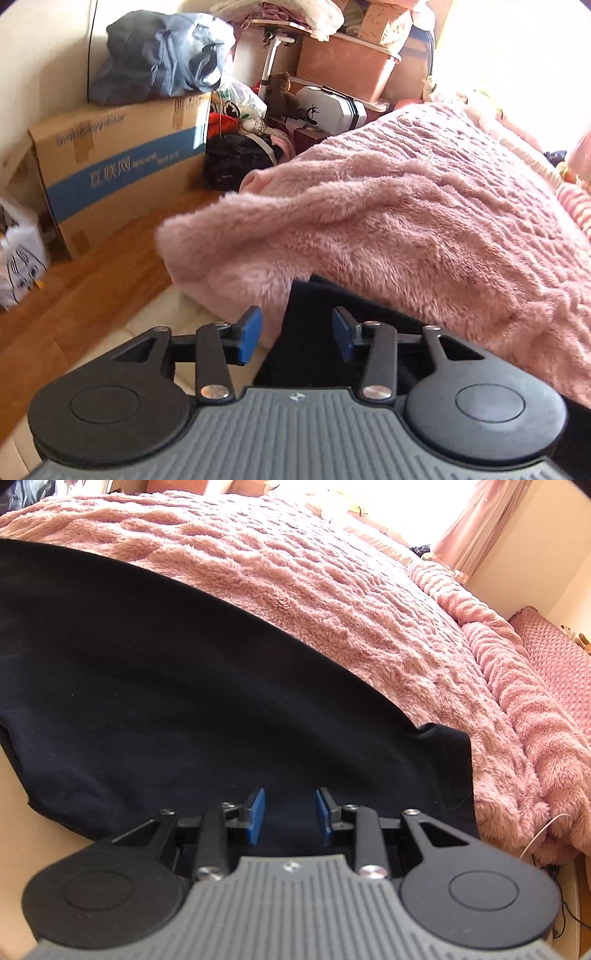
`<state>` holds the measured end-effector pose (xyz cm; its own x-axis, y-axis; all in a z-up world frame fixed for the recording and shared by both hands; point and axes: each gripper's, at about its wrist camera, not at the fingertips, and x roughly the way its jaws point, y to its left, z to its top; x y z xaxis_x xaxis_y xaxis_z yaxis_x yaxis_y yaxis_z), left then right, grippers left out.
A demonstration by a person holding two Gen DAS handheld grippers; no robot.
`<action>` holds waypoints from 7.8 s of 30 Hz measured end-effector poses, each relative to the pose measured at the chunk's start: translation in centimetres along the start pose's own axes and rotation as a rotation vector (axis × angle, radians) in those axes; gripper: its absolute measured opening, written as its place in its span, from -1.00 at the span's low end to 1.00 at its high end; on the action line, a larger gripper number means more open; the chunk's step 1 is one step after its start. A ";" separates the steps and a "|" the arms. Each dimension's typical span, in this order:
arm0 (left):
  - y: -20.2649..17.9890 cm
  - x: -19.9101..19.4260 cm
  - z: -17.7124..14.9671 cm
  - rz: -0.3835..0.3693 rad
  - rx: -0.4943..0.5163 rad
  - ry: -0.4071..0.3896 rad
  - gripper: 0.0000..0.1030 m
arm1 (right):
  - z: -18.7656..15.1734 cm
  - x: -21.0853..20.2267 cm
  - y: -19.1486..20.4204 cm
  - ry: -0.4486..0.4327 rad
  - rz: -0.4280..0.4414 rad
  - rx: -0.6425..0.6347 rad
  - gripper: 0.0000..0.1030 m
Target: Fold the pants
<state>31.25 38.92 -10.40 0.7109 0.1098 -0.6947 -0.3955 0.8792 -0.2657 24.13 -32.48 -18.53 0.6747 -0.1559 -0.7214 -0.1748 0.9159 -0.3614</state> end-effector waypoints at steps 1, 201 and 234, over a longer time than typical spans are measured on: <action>0.5 -0.1 -0.9 -0.023 -0.028 0.015 0.01 | 0.0 -0.2 0.1 0.002 0.004 0.009 -0.53; -30.9 -14.6 -31.8 -0.659 0.664 0.328 -0.99 | -8.4 -4.5 5.0 0.405 1.011 1.260 0.21; -22.6 -18.1 -20.3 -0.395 0.476 0.055 -0.62 | 8.4 -16.6 3.6 0.018 0.736 0.500 -1.00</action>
<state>15.49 7.60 -5.37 0.7149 -0.2788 -0.6412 0.2029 0.9603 -0.1914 18.35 -23.52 -2.92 0.5028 0.5338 -0.6800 -0.2231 0.8401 0.4945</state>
